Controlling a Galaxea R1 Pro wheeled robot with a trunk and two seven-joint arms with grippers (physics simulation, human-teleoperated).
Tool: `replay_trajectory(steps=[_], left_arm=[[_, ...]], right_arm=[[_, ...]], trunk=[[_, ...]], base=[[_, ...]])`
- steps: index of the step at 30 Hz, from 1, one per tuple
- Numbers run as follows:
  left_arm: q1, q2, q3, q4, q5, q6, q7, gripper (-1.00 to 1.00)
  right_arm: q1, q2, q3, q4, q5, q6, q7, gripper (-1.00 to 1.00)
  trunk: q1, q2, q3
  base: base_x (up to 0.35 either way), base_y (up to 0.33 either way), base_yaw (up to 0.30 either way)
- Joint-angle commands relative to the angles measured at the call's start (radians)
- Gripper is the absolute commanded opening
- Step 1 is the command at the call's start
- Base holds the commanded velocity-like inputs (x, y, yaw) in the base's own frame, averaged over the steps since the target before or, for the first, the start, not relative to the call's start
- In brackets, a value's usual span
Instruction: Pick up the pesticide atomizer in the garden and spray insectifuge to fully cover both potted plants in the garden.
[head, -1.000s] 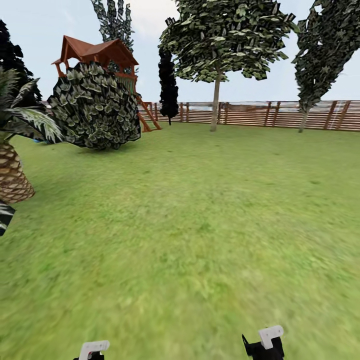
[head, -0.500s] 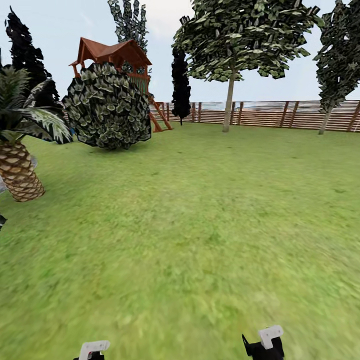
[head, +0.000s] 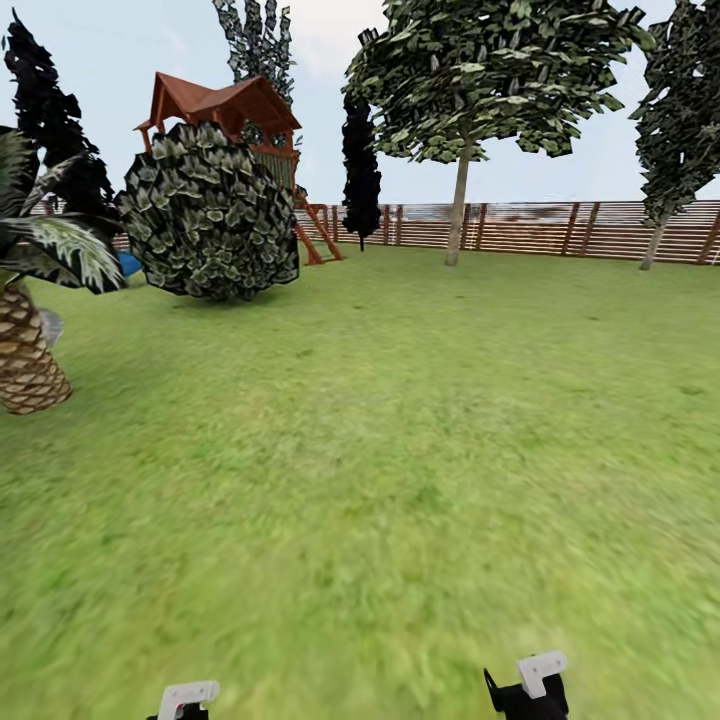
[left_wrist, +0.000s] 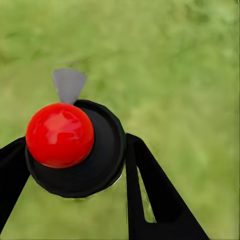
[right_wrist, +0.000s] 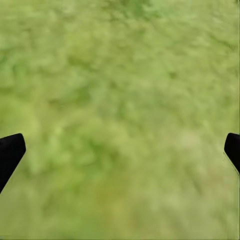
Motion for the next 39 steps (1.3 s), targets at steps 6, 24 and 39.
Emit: replay_trajectory(steps=[6, 24, 39], left_arm=[[-0.001, 0.0, 0.006, 0.001, 0.008, -0.001, -0.01, -1.0], [-0.001, 0.0, 0.006, 0.001, 0.008, -0.001, -0.01, -1.0], [0.007, 0.0, 0.006, 0.0, 0.009, -0.001, -0.01, -1.0]], right_arm=[[-0.001, 0.0, -0.008, 0.001, 0.003, -0.003, 0.006, 1.0], [-0.001, 0.0, -0.008, 0.001, 0.003, -0.003, 0.006, 1.0], [-0.001, 0.0, -0.008, 0.001, 0.003, -0.003, 0.007, 1.0]], trunk=[[0.0, 0.0, -0.001], [0.0, 0.0, -0.001], [0.0, 0.0, -0.002]], base=[[0.337, -0.079, 0.0], [0.337, -0.079, 0.156], [0.337, -0.079, 0.142]])
